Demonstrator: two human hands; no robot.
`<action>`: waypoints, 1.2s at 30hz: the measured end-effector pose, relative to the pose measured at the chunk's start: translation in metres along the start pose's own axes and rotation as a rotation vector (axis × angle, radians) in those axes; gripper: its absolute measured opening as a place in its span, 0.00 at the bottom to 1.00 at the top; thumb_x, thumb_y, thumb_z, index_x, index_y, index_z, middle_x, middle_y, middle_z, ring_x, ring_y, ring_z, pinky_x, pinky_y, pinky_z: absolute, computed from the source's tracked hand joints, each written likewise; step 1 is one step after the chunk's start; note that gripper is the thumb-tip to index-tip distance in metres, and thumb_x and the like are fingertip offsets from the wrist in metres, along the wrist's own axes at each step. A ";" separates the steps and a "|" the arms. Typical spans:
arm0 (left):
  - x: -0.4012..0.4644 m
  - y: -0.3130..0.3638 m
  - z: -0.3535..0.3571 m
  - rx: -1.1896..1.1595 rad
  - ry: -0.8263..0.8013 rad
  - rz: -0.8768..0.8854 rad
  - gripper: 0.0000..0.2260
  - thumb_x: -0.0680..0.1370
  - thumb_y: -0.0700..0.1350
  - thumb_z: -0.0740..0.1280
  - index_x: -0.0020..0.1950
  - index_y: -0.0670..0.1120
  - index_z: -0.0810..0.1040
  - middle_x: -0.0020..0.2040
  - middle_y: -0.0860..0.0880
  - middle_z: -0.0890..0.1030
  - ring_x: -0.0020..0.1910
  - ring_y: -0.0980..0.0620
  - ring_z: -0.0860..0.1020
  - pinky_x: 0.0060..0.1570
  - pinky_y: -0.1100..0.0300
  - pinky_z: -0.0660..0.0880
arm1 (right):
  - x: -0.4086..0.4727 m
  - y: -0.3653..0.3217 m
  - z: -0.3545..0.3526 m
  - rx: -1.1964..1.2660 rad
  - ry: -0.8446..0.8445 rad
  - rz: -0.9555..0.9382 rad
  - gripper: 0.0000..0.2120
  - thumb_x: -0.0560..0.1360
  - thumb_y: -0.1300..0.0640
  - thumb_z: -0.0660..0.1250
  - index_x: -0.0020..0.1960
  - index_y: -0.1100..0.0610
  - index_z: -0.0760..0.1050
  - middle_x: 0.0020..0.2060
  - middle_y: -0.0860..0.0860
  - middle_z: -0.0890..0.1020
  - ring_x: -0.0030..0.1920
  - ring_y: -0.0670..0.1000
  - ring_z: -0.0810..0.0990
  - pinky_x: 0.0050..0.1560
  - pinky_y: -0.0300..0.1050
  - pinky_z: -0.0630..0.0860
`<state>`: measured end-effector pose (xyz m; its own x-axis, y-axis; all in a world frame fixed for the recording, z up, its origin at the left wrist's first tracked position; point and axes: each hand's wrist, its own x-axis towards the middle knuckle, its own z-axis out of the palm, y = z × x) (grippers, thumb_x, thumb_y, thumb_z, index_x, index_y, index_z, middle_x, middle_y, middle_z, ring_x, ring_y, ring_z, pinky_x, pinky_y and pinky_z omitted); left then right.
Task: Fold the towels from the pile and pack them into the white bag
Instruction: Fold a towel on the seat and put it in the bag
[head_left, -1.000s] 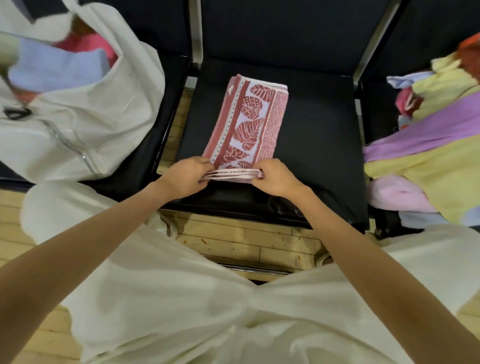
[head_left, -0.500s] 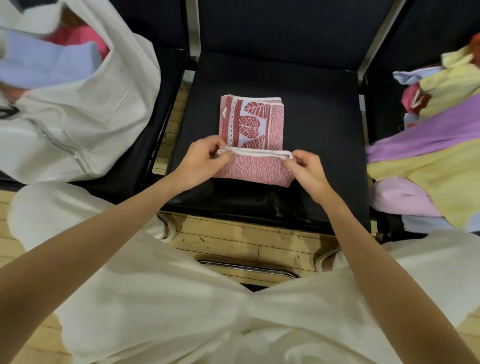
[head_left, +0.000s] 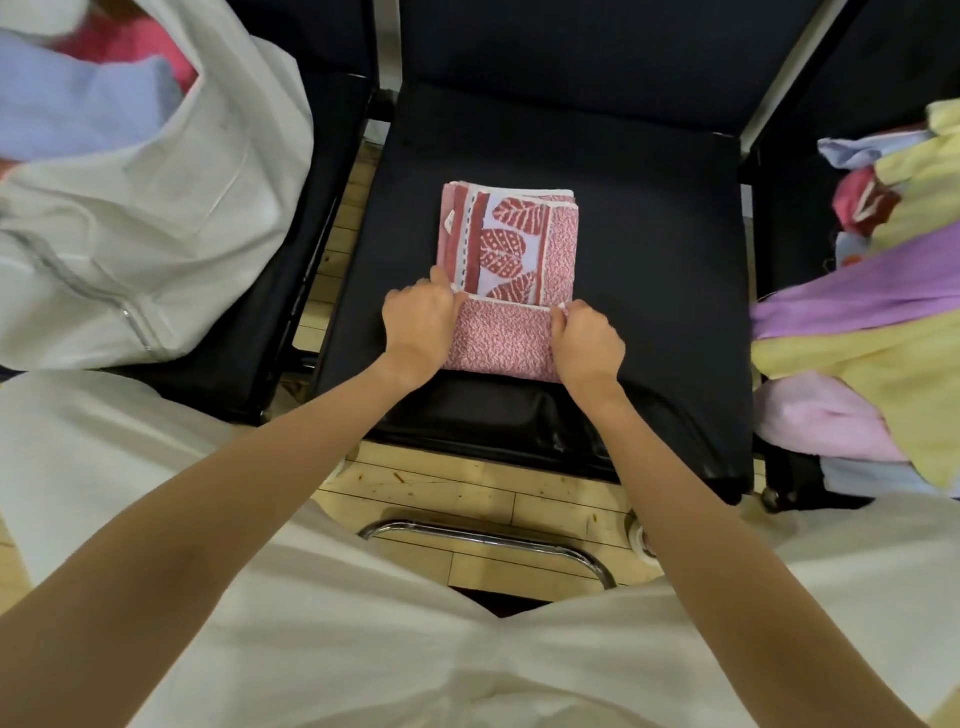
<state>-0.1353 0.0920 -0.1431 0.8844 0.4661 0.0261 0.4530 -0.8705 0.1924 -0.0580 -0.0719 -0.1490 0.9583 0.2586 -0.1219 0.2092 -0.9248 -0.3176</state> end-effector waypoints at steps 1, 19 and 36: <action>0.000 0.000 0.002 0.034 -0.004 -0.008 0.15 0.82 0.53 0.58 0.54 0.40 0.72 0.46 0.42 0.81 0.42 0.44 0.80 0.40 0.55 0.66 | 0.000 -0.001 0.002 -0.029 0.001 0.001 0.18 0.82 0.48 0.54 0.52 0.62 0.74 0.47 0.58 0.81 0.46 0.59 0.81 0.39 0.46 0.68; -0.017 -0.037 -0.031 -0.124 -0.407 0.503 0.20 0.75 0.46 0.68 0.65 0.41 0.75 0.62 0.44 0.79 0.57 0.44 0.78 0.58 0.49 0.74 | -0.014 0.027 -0.045 0.064 -0.527 -0.399 0.30 0.71 0.62 0.67 0.72 0.52 0.66 0.63 0.54 0.76 0.60 0.56 0.76 0.57 0.49 0.75; -0.030 -0.020 -0.066 -0.483 -0.365 0.110 0.11 0.73 0.45 0.70 0.54 0.47 0.77 0.43 0.55 0.79 0.40 0.56 0.79 0.38 0.62 0.73 | -0.026 0.033 -0.067 0.649 -0.423 -0.121 0.11 0.73 0.61 0.66 0.32 0.57 0.72 0.28 0.46 0.74 0.30 0.41 0.73 0.33 0.36 0.68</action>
<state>-0.1781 0.1060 -0.0826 0.9430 0.2193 -0.2503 0.3307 -0.7004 0.6325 -0.0628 -0.1280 -0.0933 0.7531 0.5521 -0.3577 0.0268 -0.5691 -0.8219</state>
